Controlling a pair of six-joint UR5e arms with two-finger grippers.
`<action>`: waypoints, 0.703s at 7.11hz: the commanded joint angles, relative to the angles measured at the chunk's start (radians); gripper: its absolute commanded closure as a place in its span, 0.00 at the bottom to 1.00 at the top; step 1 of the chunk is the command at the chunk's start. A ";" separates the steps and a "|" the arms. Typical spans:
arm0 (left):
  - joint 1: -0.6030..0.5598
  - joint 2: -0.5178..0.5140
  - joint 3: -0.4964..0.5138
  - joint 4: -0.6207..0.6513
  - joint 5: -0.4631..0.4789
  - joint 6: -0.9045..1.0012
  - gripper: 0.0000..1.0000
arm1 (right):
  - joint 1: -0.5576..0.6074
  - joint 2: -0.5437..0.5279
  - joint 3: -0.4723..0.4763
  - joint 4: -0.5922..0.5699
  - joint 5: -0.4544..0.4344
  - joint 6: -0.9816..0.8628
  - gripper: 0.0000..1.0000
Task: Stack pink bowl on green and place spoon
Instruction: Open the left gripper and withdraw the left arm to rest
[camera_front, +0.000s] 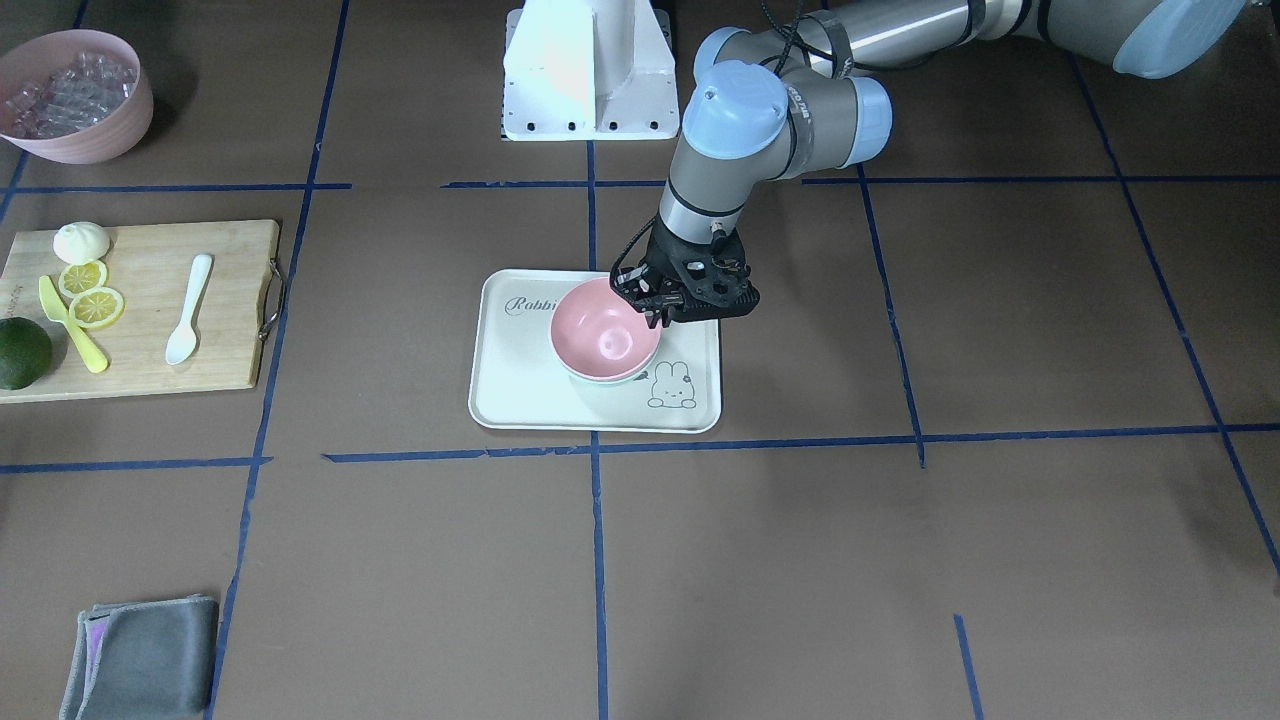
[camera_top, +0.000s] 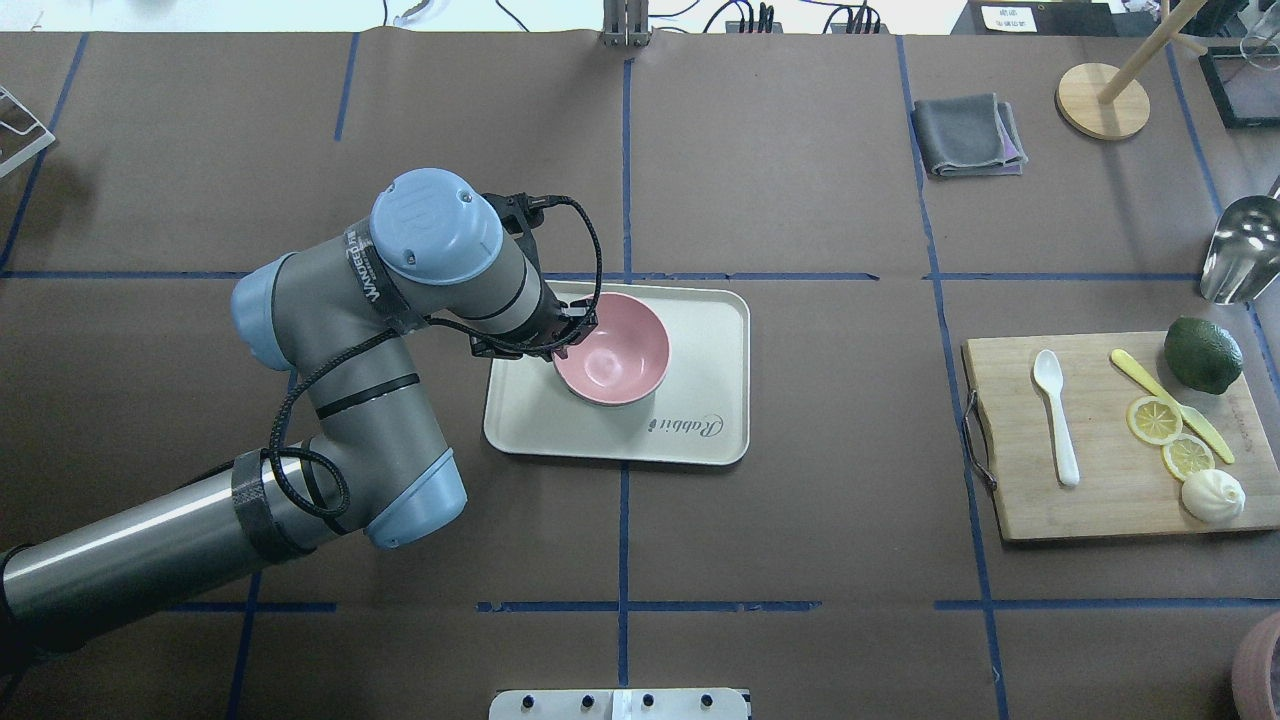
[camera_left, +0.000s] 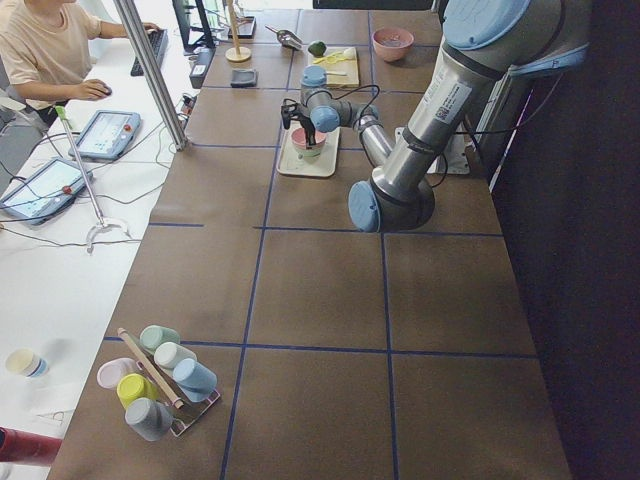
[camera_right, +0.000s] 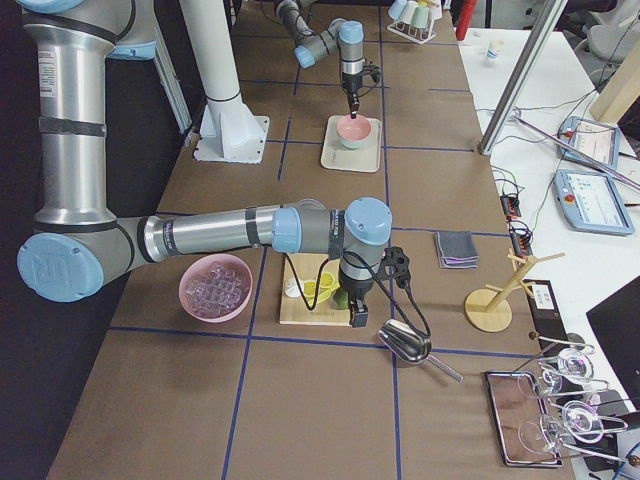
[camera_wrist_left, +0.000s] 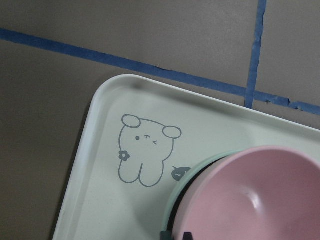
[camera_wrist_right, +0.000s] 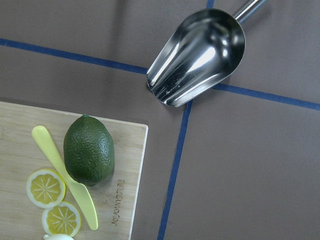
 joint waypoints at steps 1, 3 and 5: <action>0.000 0.001 -0.001 0.000 -0.001 0.001 0.73 | 0.000 0.000 0.000 0.000 -0.001 0.000 0.00; -0.026 0.002 -0.020 0.006 -0.004 0.007 0.01 | 0.000 0.001 0.005 0.000 0.003 0.011 0.00; -0.144 0.040 -0.131 0.210 -0.109 0.207 0.00 | -0.005 0.009 0.057 0.000 0.019 0.058 0.00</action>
